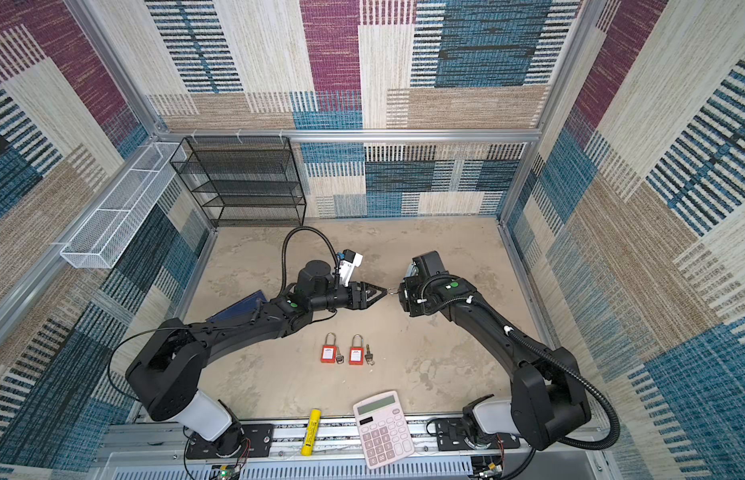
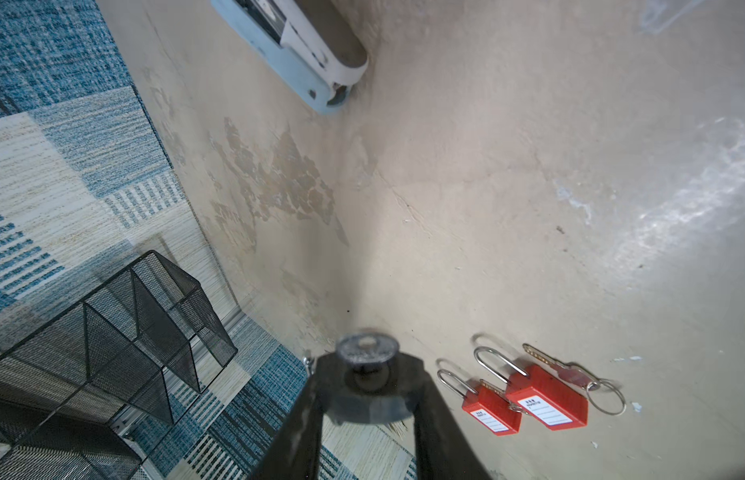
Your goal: Lock with the key
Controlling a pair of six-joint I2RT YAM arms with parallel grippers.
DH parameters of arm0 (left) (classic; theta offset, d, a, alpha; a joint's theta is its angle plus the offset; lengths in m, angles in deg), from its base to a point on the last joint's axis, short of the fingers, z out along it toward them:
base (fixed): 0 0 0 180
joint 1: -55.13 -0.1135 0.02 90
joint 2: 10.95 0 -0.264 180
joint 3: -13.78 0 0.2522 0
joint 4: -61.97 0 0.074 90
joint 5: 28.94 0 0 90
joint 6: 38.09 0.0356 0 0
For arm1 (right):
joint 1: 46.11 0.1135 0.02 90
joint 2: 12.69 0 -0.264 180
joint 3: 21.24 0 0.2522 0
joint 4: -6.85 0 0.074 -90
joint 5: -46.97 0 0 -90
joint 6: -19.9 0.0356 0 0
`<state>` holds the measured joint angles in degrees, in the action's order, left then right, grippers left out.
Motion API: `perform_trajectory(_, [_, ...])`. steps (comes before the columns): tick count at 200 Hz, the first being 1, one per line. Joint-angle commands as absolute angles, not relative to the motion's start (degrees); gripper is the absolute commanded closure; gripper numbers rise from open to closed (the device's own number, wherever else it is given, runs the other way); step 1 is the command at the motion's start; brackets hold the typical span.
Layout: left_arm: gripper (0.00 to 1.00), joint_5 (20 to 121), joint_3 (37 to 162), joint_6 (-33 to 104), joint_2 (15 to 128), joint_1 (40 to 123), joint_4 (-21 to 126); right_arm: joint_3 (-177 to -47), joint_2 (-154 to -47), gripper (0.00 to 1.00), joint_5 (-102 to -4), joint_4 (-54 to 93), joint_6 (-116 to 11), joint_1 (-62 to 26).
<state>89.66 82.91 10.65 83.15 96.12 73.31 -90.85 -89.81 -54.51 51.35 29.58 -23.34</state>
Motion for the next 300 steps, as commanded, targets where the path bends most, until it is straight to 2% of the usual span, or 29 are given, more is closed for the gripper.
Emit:
perform_trajectory(1, [0.36, 89.4, 82.7, 6.0, 85.5, 96.2, 82.6, -90.8, -89.2, 0.71, -54.9, 48.7, 31.8, -23.4])
perform_trajectory(32, [0.37, 88.9, 80.3, 4.0, 87.4, 96.6, 88.7, -92.1, -89.9, 0.7, -55.6, 48.2, 31.3, -23.5])
perform_trajectory(140, [0.41, 90.1, 83.2, 4.8, 91.7, 98.3, 90.1, -93.1, -89.2, 0.7, -58.1, 47.3, 31.8, -23.5])
perform_trajectory(300, [0.73, 90.2, 85.5, 3.4, 94.4, 98.5, 93.2, -93.1, -88.8, 0.69, -61.4, 44.9, 32.4, -23.4])
